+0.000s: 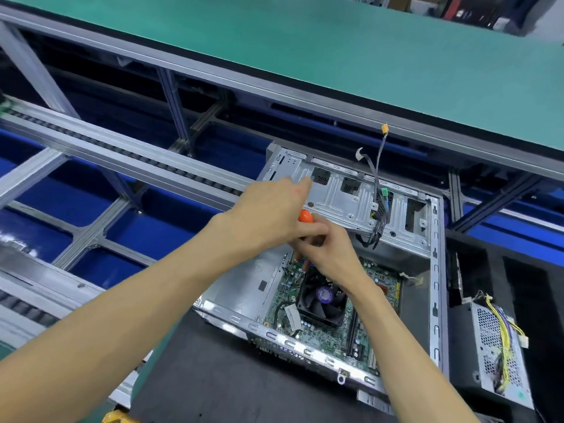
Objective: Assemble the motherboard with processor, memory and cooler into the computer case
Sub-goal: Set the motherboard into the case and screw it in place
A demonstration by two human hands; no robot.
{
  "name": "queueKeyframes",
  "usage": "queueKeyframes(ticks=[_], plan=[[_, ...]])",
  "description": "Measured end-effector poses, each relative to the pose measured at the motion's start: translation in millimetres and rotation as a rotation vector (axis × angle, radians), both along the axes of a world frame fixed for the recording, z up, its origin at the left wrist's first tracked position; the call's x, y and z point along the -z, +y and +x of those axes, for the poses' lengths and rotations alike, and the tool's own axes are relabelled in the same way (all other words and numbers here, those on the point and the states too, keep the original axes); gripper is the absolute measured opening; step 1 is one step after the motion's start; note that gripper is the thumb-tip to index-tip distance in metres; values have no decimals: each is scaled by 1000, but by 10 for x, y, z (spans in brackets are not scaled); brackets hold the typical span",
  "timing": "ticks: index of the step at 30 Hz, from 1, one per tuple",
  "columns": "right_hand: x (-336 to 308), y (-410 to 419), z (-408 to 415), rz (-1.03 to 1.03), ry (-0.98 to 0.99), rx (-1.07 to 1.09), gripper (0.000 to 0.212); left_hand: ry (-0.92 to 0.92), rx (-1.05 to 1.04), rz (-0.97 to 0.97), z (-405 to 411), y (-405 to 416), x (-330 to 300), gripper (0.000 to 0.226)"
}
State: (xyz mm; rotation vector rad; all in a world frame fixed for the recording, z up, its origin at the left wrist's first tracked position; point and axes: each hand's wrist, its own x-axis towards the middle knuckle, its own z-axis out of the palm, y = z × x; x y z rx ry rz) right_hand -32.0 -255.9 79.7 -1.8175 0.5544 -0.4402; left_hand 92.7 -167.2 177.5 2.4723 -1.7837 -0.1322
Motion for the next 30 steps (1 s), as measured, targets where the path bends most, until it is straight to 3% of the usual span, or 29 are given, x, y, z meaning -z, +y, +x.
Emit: queueKeyframes(ticks=[2,5,8,12,15,20,23,25,28,30], plan=[[15,-3,-2,2,13,30,19,-39,-57,-10,-14,-25,40,48],[16,-15,-4,3,0,-19,15,53,55,11,-17,-56,7,22],[24,-87,-20,25,-24,-3,22,165,167,107,34,-36,-40,29],[32,-149,-45,35,-4,41,24,276,195,89,-39,-9,49,28],[17,-101,-51,71,16,-29,32,276,193,59,-67,-43,103,25],[-6,-90,-61,-40,81,-27,11,268,193,37,-14,-2,142,36],[-14,-56,-50,-92,87,-10,14,88,86,-71,-55,12,200,38],[-18,-26,-53,-139,98,-7,24,114,39,-79,-65,3,192,36],[-56,-13,-63,-114,53,-30,22,169,163,-16,-51,-25,111,17],[-73,-40,-68,-42,4,-2,24,175,256,50,-25,-26,71,25]])
